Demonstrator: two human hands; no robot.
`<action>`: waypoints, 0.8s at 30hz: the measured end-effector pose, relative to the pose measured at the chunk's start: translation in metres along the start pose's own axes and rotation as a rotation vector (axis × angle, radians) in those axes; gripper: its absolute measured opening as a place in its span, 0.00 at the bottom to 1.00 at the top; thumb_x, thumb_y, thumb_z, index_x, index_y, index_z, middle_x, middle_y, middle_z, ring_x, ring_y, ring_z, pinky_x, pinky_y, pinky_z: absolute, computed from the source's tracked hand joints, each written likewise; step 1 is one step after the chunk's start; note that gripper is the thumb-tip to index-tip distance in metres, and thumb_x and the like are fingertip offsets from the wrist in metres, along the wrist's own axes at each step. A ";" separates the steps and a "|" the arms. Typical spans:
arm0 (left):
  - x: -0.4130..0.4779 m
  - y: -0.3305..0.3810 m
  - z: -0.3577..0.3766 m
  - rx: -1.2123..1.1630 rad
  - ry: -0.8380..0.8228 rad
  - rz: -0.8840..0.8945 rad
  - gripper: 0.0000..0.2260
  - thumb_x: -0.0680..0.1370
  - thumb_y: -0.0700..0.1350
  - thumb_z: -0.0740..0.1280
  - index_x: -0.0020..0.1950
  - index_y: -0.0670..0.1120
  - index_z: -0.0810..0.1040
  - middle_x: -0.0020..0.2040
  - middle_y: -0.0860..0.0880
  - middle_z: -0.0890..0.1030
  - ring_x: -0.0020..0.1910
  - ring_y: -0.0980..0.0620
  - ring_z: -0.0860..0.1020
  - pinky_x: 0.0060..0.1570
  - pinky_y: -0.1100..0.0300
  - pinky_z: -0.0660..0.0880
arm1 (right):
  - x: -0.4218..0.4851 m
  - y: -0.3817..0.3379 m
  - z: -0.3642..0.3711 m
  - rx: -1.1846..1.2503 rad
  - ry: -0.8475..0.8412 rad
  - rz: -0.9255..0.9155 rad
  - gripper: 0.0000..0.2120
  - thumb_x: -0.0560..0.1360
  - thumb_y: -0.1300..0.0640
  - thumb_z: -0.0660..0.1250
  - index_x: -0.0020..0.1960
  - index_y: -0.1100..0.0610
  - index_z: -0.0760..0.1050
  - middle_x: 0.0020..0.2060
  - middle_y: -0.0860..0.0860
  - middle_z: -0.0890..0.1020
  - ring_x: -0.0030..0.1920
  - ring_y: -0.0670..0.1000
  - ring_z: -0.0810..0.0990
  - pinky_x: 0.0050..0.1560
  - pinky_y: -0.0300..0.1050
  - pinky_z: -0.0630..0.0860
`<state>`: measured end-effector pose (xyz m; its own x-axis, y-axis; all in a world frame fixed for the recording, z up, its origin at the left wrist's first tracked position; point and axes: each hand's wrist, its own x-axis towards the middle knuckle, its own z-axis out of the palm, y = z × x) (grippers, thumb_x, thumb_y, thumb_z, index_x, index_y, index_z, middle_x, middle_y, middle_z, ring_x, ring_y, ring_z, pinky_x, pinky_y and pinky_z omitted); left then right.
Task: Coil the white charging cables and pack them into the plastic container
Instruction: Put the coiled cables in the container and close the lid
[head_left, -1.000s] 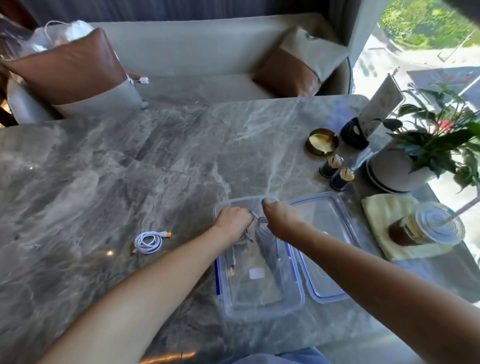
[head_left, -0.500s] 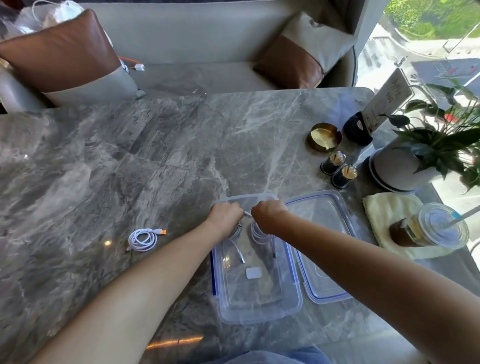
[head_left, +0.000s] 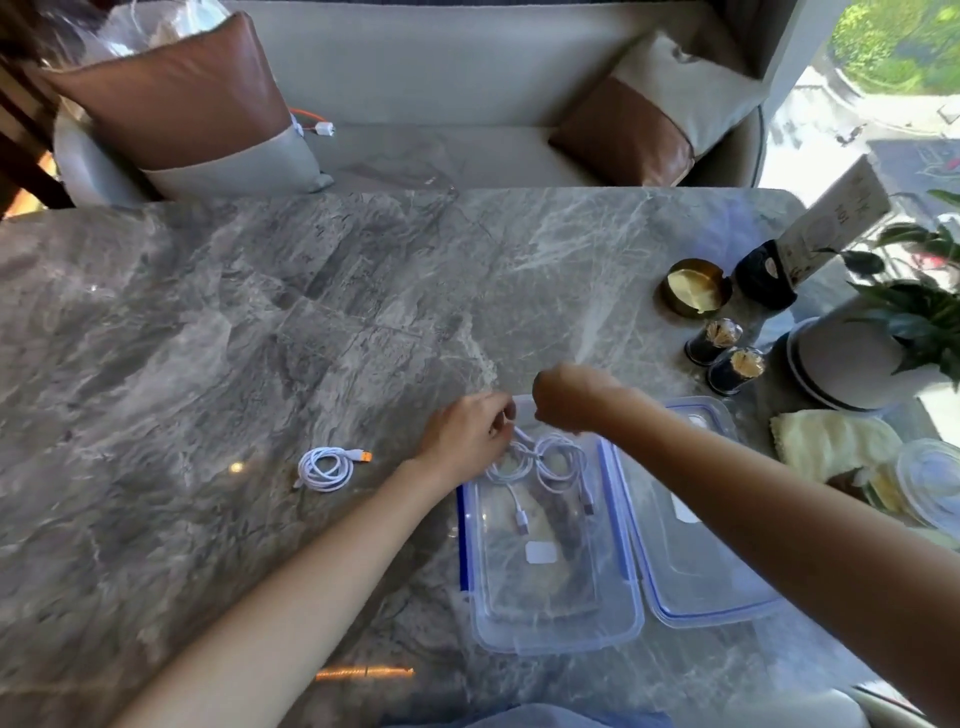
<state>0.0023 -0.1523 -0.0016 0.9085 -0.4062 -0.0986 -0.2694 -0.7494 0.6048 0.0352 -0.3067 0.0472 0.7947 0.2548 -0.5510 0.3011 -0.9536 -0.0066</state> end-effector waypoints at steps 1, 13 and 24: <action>-0.006 -0.009 -0.008 -0.066 0.060 -0.039 0.03 0.72 0.44 0.64 0.44 0.51 0.75 0.42 0.50 0.81 0.40 0.48 0.79 0.39 0.55 0.76 | 0.003 -0.007 -0.009 0.068 0.065 -0.005 0.12 0.77 0.56 0.61 0.56 0.60 0.75 0.55 0.60 0.80 0.55 0.62 0.80 0.52 0.52 0.76; -0.107 -0.144 -0.020 -0.443 0.612 -1.020 0.15 0.70 0.41 0.70 0.54 0.35 0.76 0.54 0.35 0.79 0.58 0.38 0.74 0.58 0.49 0.70 | 0.075 -0.179 0.027 0.600 -0.067 -0.210 0.19 0.77 0.59 0.61 0.68 0.58 0.69 0.65 0.59 0.75 0.65 0.59 0.73 0.63 0.44 0.66; -0.122 -0.168 -0.018 -0.320 0.410 -0.905 0.08 0.71 0.43 0.69 0.43 0.39 0.79 0.44 0.37 0.82 0.47 0.39 0.78 0.43 0.50 0.72 | 0.092 -0.221 0.068 0.624 0.025 -0.047 0.12 0.73 0.52 0.64 0.55 0.51 0.74 0.55 0.57 0.76 0.58 0.59 0.76 0.57 0.51 0.75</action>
<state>-0.0576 0.0325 -0.0770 0.7836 0.4917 -0.3797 0.6091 -0.4874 0.6257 0.0060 -0.0839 -0.0588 0.8025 0.2952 -0.5184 -0.0225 -0.8534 -0.5208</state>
